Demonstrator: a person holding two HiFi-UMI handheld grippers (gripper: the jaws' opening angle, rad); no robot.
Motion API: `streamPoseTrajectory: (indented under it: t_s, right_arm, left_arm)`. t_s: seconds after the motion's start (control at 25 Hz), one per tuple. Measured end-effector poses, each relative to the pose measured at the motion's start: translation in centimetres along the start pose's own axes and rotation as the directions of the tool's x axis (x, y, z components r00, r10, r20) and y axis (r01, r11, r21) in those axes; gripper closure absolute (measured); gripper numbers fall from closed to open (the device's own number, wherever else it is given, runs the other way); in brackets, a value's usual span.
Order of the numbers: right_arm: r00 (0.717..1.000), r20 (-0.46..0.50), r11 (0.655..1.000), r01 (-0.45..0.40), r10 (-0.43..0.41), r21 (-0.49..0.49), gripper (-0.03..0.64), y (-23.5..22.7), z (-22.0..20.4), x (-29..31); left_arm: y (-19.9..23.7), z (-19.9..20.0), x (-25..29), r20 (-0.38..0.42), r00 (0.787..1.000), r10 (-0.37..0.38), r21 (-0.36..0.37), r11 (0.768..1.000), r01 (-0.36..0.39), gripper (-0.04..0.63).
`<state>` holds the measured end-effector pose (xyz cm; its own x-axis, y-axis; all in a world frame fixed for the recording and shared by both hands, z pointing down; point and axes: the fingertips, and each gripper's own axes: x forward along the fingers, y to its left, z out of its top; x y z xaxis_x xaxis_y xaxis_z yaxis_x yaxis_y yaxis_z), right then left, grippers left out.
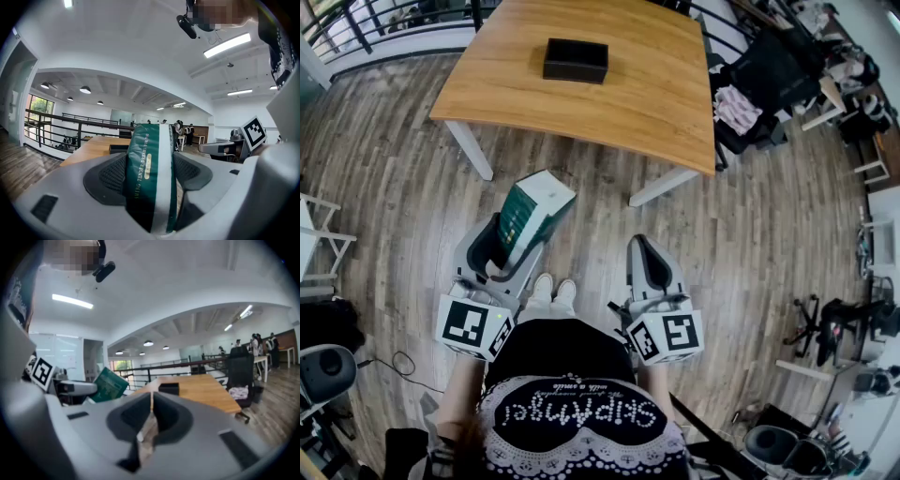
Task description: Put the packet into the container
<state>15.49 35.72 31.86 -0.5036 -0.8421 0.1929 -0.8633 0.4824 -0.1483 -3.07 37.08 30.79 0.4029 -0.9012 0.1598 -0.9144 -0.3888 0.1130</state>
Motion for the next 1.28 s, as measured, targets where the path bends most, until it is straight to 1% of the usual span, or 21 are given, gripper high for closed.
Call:
streamPoseTrajectory:
  t_s: [0.28, 0.64, 0.8, 0.96, 1.12, 1.28]
  right_arm:
    - [1.0, 0.005, 1.0, -0.004, 0.004, -0.002, 0.577, 0.1, 0.0, 0.1]
    - [1.0, 0.011, 1.0, -0.028, 0.028, -0.003, 0.577, 0.6, -0.1, 0.5]
    - [0.999, 0.019, 0.999, -0.051, 0.051, -0.01, 0.577, 0.6, 0.2, 0.5]
    - [0.994, 0.054, 0.996, -0.093, 0.092, 0.005, 0.577, -0.7, 0.9, -0.4]
    - [0.994, 0.074, 0.996, -0.085, 0.083, 0.016, 0.577, -2.3, 0.7, -2.3]
    - [0.994, 0.068, 0.996, -0.083, 0.08, 0.042, 0.577, -3.7, 0.0, -3.5]
  left_arm:
    - [0.1, 0.2, 0.1, 0.014, 1.0, -0.008, -0.019, 1.0, 0.009, 0.256]
    - [0.6, 0.1, -0.4, 0.025, 1.0, 0.008, -0.029, 1.0, -0.007, 0.256]
    - [0.7, 0.3, -0.7, 0.028, 0.999, 0.027, -0.029, 0.999, -0.026, 0.256]
    - [-0.7, 0.4, -0.5, 0.041, 0.998, 0.057, -0.025, 0.998, -0.056, 0.256]
    - [-2.1, 0.0, -1.1, 0.059, 0.994, 0.09, -0.027, 0.996, -0.089, 0.256]
    - [-3.1, 0.0, -1.6, 0.076, 0.989, 0.125, -0.035, 0.992, -0.122, 0.256]
